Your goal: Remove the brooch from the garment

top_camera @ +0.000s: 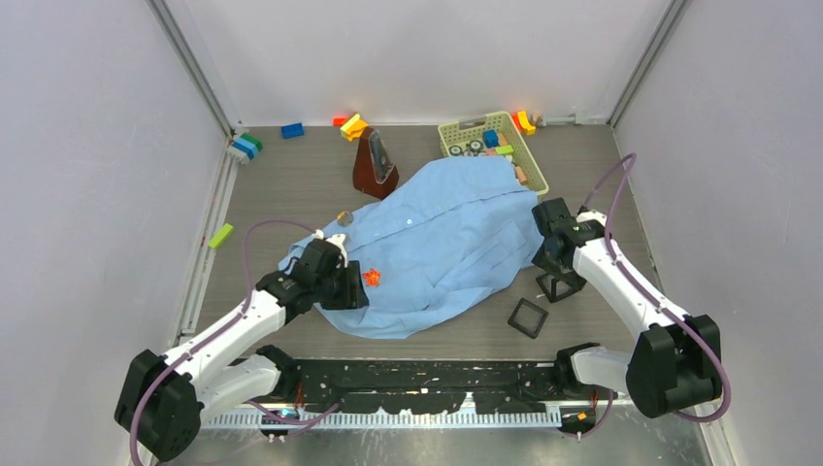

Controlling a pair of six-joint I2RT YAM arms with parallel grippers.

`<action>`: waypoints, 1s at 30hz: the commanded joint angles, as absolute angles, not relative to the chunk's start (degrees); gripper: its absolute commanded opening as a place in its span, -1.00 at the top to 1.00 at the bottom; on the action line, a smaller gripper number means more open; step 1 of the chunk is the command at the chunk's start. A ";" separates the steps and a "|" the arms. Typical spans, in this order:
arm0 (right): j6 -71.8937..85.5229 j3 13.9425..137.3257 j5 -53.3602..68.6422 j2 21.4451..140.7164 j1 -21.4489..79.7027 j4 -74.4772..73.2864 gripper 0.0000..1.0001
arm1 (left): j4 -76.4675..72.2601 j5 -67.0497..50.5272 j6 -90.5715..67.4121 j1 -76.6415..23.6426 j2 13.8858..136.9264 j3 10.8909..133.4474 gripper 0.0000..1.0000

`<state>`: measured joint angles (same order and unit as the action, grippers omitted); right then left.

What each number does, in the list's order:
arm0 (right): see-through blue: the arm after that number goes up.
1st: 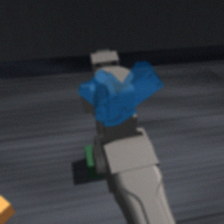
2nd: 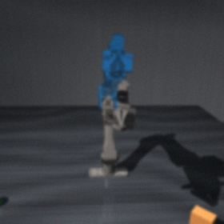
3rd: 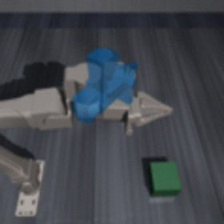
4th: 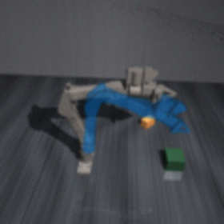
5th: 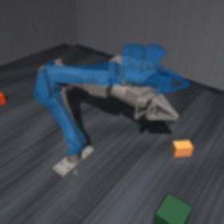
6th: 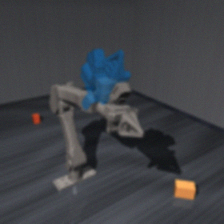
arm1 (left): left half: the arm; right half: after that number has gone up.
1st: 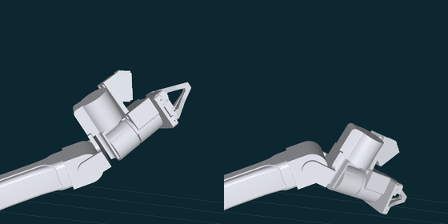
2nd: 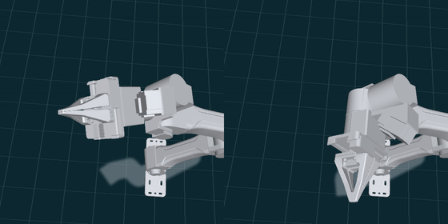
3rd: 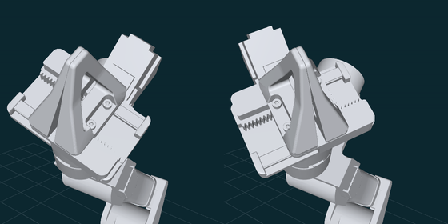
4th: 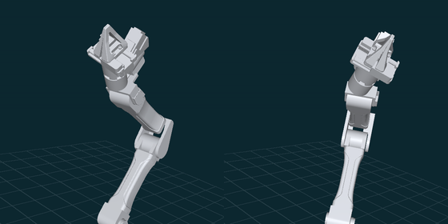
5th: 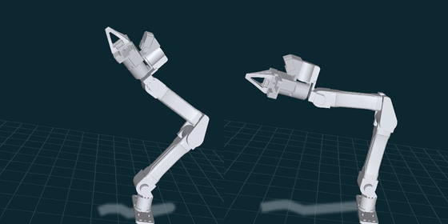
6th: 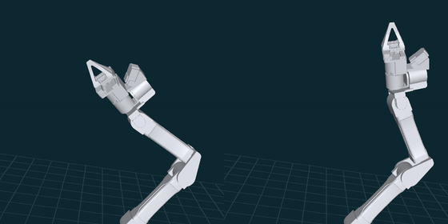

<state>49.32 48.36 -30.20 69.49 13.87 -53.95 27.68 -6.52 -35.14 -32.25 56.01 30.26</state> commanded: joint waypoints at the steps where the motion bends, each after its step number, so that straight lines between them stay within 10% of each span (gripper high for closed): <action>1: 45.90 48.78 -25.95 66.77 13.71 -49.94 -0.62 | 30.94 -1.32 -32.87 -32.48 54.52 34.77 -0.07; 14: 37.91 62.02 -27.52 63.88 33.02 -55.11 -0.78 | 29.98 16.91 -26.29 -40.15 65.62 44.32 -0.39; 30: 39.93 49.34 -4.61 74.79 41.54 -17.79 -0.55 | 26.36 17.30 -22.34 -44.30 89.22 54.54 -0.33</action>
